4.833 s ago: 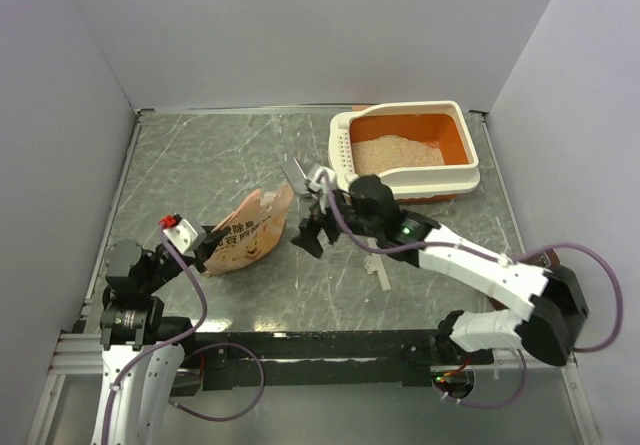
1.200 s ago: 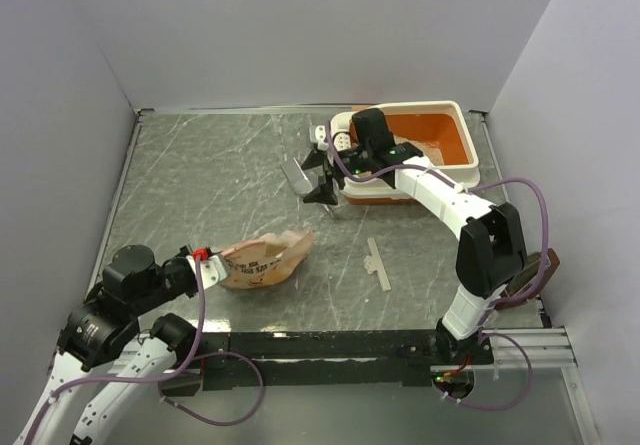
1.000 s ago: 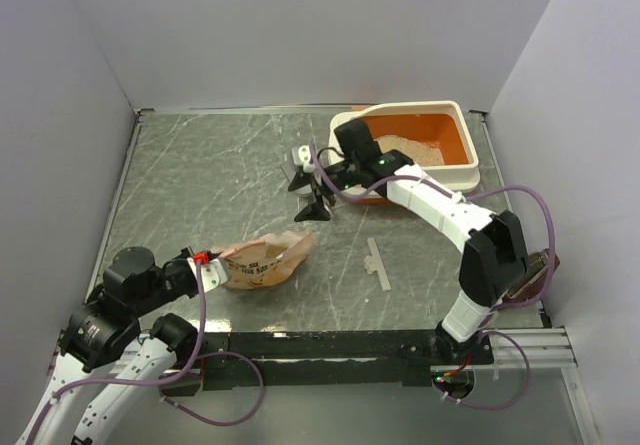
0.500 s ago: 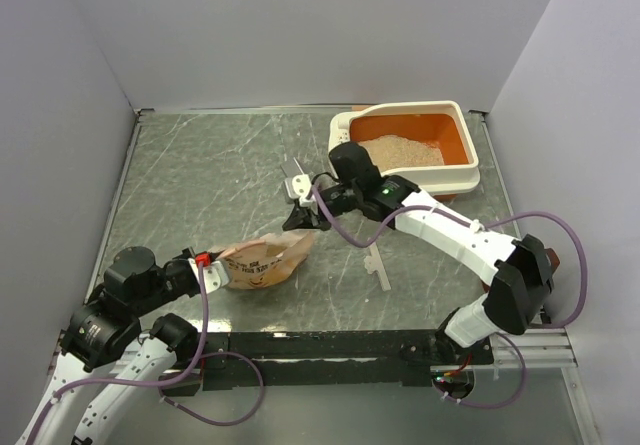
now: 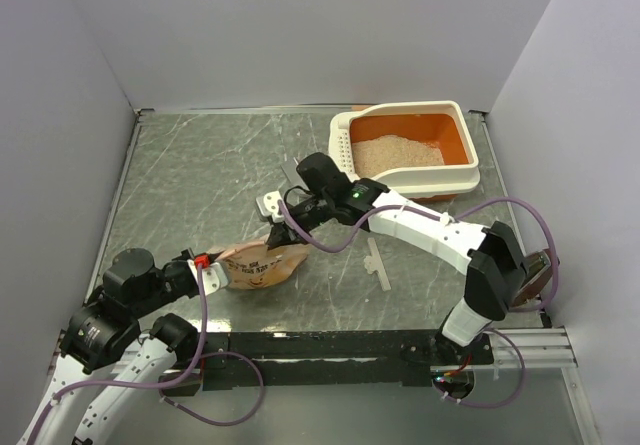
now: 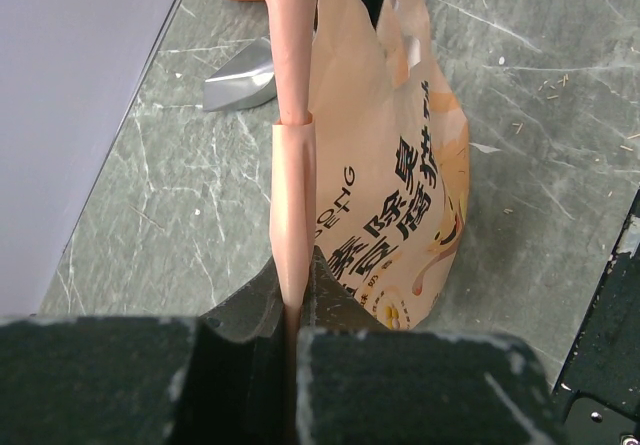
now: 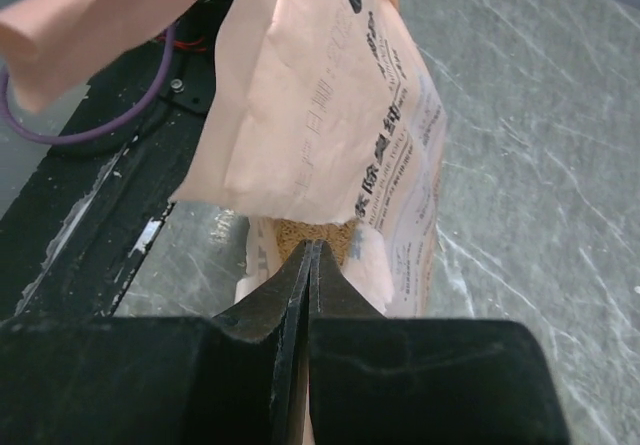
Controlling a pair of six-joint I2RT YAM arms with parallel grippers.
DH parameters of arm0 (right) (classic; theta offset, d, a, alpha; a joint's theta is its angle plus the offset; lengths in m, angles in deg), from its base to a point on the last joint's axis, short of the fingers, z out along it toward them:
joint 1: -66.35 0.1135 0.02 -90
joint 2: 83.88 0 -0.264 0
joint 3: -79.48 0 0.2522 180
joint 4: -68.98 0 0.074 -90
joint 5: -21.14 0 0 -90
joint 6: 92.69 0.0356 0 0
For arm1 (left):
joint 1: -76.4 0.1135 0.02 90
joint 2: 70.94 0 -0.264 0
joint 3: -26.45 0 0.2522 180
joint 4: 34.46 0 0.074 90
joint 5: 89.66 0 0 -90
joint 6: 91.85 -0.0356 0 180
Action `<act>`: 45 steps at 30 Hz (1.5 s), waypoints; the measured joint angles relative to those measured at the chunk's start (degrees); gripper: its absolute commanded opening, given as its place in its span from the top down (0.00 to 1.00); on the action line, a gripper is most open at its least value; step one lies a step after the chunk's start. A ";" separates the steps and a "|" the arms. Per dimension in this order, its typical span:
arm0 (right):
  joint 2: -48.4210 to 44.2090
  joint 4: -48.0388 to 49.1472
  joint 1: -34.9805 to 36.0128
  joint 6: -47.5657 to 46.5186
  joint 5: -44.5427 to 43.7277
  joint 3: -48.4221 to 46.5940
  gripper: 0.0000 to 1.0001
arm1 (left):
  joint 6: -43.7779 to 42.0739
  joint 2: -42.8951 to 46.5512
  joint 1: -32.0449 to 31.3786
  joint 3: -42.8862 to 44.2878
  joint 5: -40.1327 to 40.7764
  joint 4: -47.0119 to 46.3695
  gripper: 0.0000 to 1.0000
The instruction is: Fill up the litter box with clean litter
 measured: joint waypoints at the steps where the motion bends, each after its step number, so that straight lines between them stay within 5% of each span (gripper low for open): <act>1: 0.20 -0.48 0.22 -0.15 -0.02 -0.24 1.00 | 0.00 0.00 0.00 0.00 0.00 0.00 0.99; 18: 11.96 -10.43 2.36 -3.04 -6.14 -11.54 1.00 | -0.04 -1.22 0.00 0.04 0.00 -0.22 0.99; 22: 12.92 -13.88 2.93 -4.13 -8.22 -13.55 0.50 | -0.15 -1.36 0.00 0.04 0.04 -0.26 0.99; 26: 13.14 -18.73 3.56 -5.35 -10.80 -15.76 0.25 | -0.31 -1.44 0.02 0.04 0.46 -0.22 0.99; 45: 4.98 -17.42 2.82 3.23 -27.41 -11.06 0.22 | -4.92 -4.74 0.00 0.15 4.87 -2.91 0.99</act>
